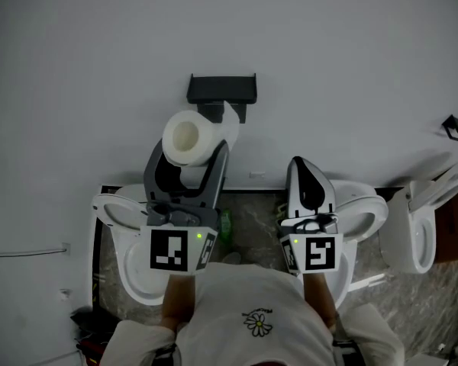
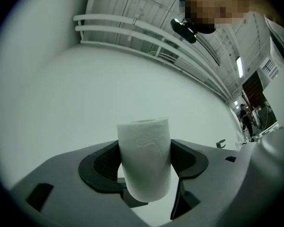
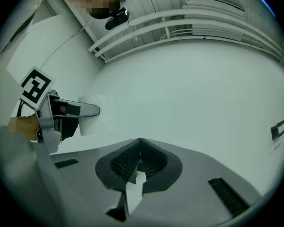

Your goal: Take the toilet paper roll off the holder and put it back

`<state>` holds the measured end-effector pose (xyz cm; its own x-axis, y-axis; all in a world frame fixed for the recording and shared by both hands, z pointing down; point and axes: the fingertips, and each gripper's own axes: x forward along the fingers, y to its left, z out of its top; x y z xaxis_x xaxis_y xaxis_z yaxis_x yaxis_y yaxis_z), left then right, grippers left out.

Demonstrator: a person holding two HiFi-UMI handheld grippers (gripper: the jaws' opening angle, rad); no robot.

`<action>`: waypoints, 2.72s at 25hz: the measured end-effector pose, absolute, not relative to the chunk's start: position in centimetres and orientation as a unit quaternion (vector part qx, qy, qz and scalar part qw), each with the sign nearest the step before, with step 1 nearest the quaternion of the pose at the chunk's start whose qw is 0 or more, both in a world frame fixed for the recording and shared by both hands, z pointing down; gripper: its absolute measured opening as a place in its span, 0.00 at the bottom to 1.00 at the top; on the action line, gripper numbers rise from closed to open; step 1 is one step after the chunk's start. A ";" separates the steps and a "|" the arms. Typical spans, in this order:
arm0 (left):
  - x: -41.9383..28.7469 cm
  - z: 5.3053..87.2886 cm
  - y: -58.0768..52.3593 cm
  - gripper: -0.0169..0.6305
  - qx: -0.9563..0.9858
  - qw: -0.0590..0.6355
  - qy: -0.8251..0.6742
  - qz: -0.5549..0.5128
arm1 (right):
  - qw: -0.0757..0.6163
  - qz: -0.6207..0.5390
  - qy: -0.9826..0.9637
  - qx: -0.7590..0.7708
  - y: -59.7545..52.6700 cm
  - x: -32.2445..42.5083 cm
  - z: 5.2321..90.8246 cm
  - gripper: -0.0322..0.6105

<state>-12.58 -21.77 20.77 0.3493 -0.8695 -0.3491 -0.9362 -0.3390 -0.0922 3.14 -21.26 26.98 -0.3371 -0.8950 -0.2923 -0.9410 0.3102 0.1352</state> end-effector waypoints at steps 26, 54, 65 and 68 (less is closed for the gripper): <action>-13.3 26.2 -21.7 0.52 -0.804 0.120 0.571 0.114 | 0.062 0.121 0.812 -0.568 -21.0 2.5 28.9 0.06; -16.1 20.9 -43.6 0.52 -0.817 0.100 0.563 0.068 | 0.015 0.088 0.764 -0.639 -22.5 7.1 31.5 0.07; -15.5 26.5 -47.2 0.52 -0.835 0.049 0.548 -0.001 | -0.010 0.085 0.748 -0.658 -22.7 7.5 32.1 0.07; -15.3 27.4 -47.7 0.52 -0.839 0.041 0.542 -0.014 | -0.014 0.086 0.747 -0.659 -22.7 7.3 32.1 0.06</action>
<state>-15.34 -47.67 27.41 0.4111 -0.9114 -0.0203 -0.9091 -0.4082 -0.0833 7.34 -22.72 32.09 -0.1321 -0.9870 -0.0921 -0.9822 0.1178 0.1463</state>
